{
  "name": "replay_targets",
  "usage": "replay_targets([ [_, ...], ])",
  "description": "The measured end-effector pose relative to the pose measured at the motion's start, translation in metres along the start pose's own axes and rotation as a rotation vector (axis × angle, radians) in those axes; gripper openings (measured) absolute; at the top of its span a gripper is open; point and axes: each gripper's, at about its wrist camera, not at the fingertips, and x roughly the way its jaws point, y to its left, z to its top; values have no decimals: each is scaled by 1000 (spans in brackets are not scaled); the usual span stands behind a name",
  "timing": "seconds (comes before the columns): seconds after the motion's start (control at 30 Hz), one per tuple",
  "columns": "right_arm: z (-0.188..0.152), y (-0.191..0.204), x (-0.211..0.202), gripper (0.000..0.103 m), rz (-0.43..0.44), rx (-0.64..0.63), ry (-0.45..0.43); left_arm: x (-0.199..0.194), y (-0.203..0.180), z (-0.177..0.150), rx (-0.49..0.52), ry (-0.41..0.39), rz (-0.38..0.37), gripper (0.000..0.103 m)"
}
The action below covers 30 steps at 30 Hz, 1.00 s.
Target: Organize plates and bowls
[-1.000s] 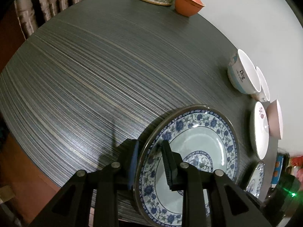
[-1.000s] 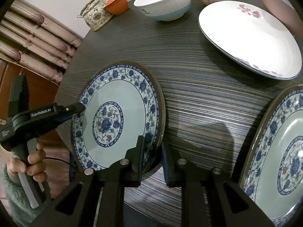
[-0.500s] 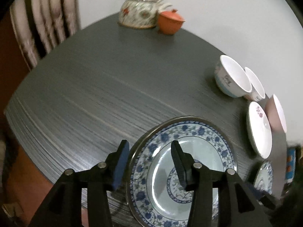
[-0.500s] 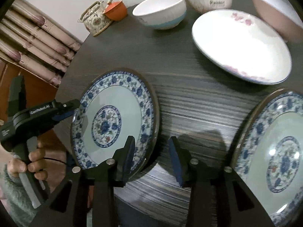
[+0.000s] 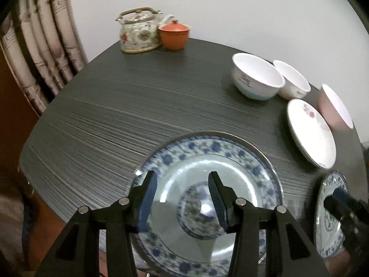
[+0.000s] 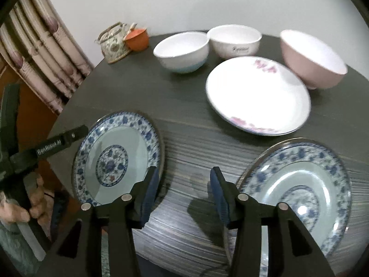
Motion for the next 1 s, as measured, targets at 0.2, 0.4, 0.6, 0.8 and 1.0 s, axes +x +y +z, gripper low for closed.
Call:
replay_targets([
  [0.2, 1, -16, -21, 46, -50, 3, -68, -12, -31, -11, 34, 4, -64, 47],
  [0.4, -4, -33, -37, 46, -68, 16, -84, -24, -69, -23, 79, 20, -141, 48],
  [0.6, -17, -56, -56, 46, -106, 31, -105, -32, -100, -38, 126, 38, -188, 48],
  [0.8, -31, -79, -74, 46, -133, 48, -115, -34, -125, -51, 156, 57, -222, 48],
  [1.0, -48, -110, -90, 48, -168, 84, -116, -31, -141, -62, 176, 74, -260, 48],
])
